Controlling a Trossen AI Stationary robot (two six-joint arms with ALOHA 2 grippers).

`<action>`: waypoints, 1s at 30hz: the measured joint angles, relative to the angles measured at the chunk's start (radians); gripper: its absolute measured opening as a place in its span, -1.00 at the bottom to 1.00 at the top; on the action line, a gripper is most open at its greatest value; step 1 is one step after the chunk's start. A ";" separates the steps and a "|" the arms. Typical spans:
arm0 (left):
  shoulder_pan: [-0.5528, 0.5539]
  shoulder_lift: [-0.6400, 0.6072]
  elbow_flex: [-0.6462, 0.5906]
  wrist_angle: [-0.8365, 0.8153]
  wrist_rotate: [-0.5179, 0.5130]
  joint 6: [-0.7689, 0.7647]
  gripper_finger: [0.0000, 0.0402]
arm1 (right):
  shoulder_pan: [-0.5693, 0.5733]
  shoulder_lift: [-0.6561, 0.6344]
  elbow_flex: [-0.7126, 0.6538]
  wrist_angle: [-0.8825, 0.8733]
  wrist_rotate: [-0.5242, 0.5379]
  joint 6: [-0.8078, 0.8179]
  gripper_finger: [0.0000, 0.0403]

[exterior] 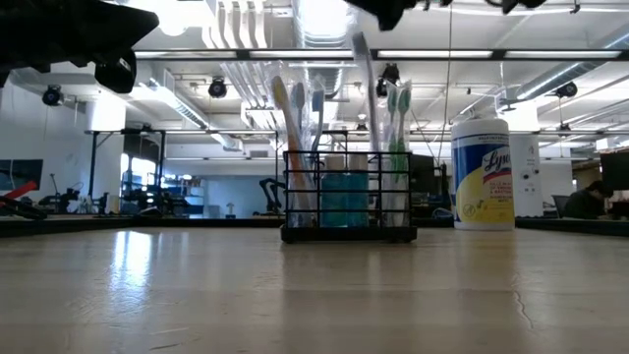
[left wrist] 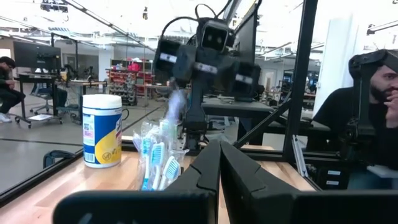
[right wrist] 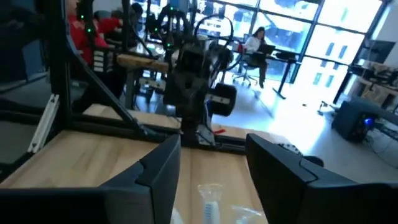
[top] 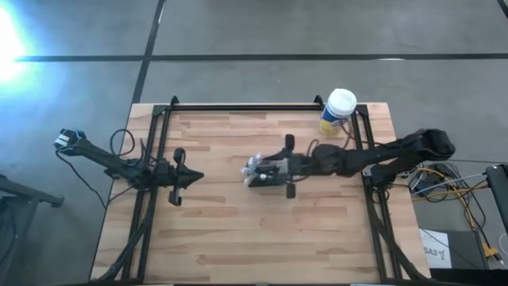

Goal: Pick & Place toothbrushing station
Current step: Return to Home Position

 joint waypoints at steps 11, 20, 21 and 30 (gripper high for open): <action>0.000 0.000 0.005 0.014 0.000 0.005 -0.94 | -0.005 0.026 -0.020 -0.027 0.002 0.014 -0.35; 0.000 0.000 0.002 0.013 0.001 0.004 -0.94 | -0.004 -0.039 0.001 -0.153 0.110 0.029 -0.30; 0.000 0.000 0.001 0.013 0.001 0.004 -0.94 | -0.005 -0.050 0.009 -0.203 0.156 0.035 -0.28; 0.000 0.000 -0.002 -0.011 0.025 0.009 -0.94 | 0.040 -0.197 -0.020 -0.240 0.101 -0.027 -0.55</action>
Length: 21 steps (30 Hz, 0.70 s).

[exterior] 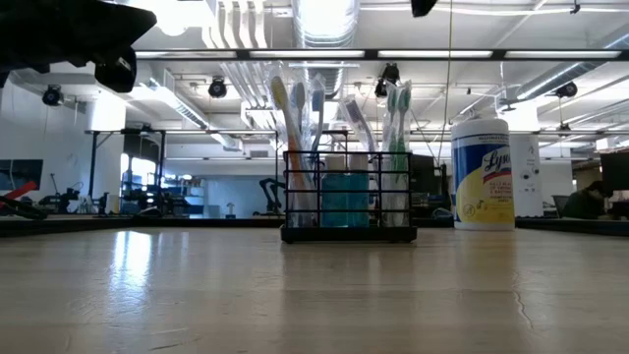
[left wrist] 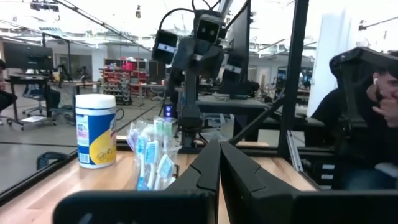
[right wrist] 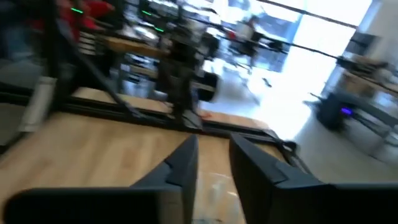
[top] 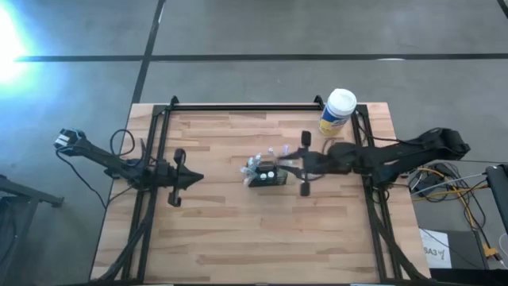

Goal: Pick & Place toothbrushing station
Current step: Return to Home Position

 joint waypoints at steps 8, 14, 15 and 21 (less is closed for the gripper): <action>0.000 -0.012 0.030 -0.116 -0.085 0.094 -0.96 | -0.003 -0.233 -0.172 0.056 -0.218 0.049 -0.94; 0.000 -0.031 0.120 -0.331 -0.180 0.175 -0.98 | -0.050 -0.396 -0.343 0.116 -0.275 0.144 -0.96; 0.000 -0.031 0.133 -0.355 -0.196 0.189 -0.98 | -0.056 -0.412 -0.372 0.129 -0.278 0.155 -0.96; 0.000 -0.040 0.162 -0.402 -0.236 0.240 -0.99 | -0.093 -0.484 -0.513 0.244 -0.291 0.189 -0.96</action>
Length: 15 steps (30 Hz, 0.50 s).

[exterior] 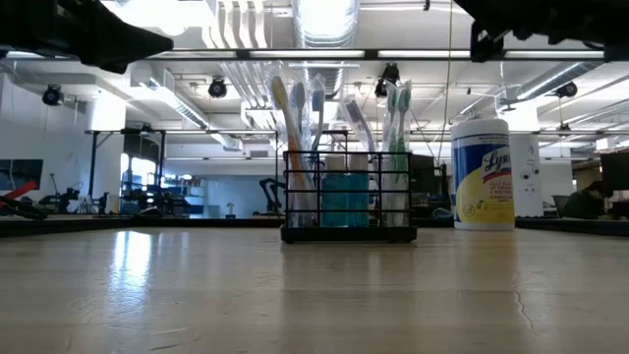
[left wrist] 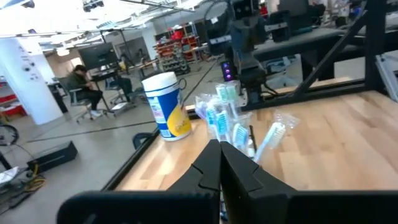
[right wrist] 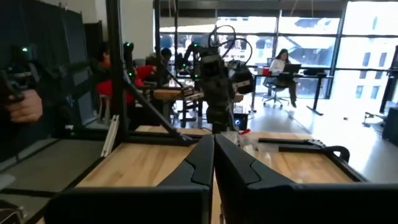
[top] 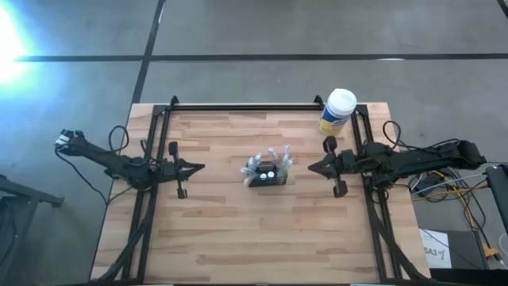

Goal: Pick & Place toothbrushing station
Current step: Return to Home Position

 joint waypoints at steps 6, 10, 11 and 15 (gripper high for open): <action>0.006 -0.088 -0.005 -0.003 -0.019 0.023 -0.99 | -0.043 -0.087 -0.110 0.055 -0.004 0.057 -0.96; 0.011 -0.184 -0.031 -0.004 -0.008 0.039 -0.99 | -0.061 -0.131 -0.163 0.068 -0.035 0.071 -0.96; 0.014 -0.206 -0.038 -0.012 -0.001 0.039 -0.99 | -0.062 -0.139 -0.170 0.071 -0.040 0.071 -0.96; 0.032 -0.280 -0.057 -0.080 -0.002 -0.001 -1.00 | -0.069 -0.164 -0.192 0.071 -0.046 0.069 -0.96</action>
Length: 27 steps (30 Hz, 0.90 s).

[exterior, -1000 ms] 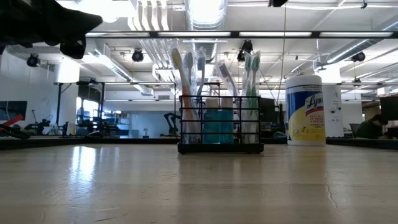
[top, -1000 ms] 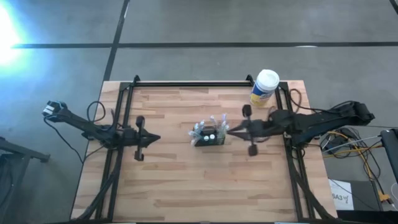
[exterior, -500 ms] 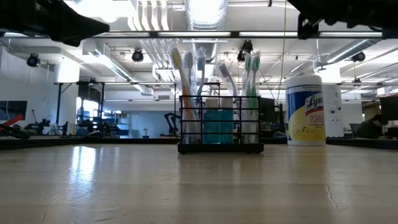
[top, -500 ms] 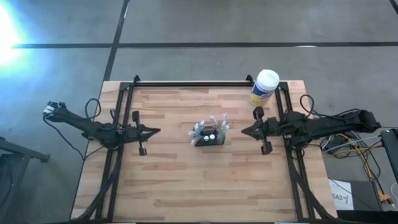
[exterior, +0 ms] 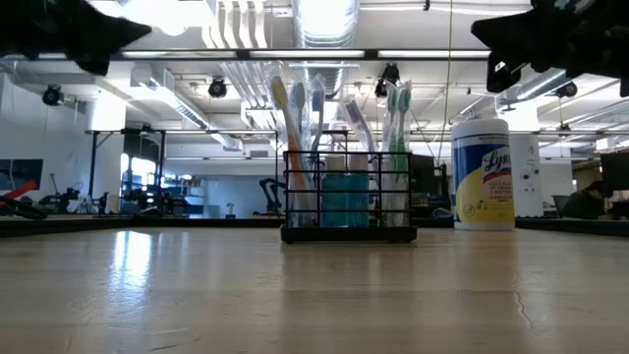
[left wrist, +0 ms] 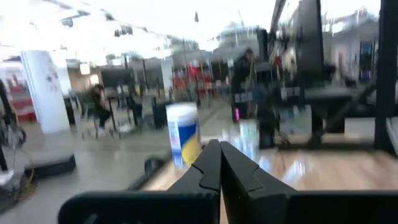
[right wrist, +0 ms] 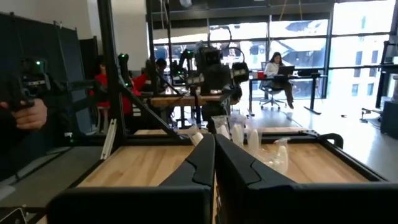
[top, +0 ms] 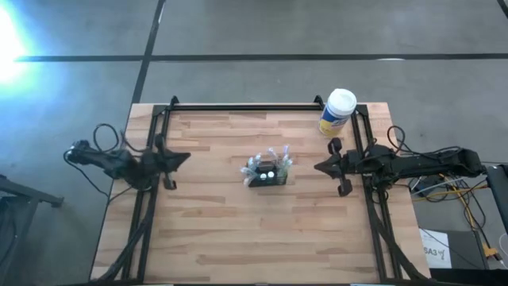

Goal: Pick & Place toothbrushing station
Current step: Return to Home Position

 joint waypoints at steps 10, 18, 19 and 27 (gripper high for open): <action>0.029 -0.080 -0.090 -0.017 0.003 -0.053 -1.00 | -0.038 -0.024 -0.096 0.055 -0.007 0.039 -0.96; 0.029 -0.104 -0.151 -0.011 0.083 -0.057 -1.00 | -0.058 -0.022 -0.113 0.043 -0.023 0.039 -0.96; 0.029 -0.106 -0.155 -0.014 0.083 -0.056 -1.00 | -0.058 -0.022 -0.113 0.042 -0.024 0.035 -0.96; 0.030 -0.106 -0.156 -0.024 0.107 -0.076 -0.99 | -0.107 0.015 -0.113 0.014 -0.026 0.047 -0.96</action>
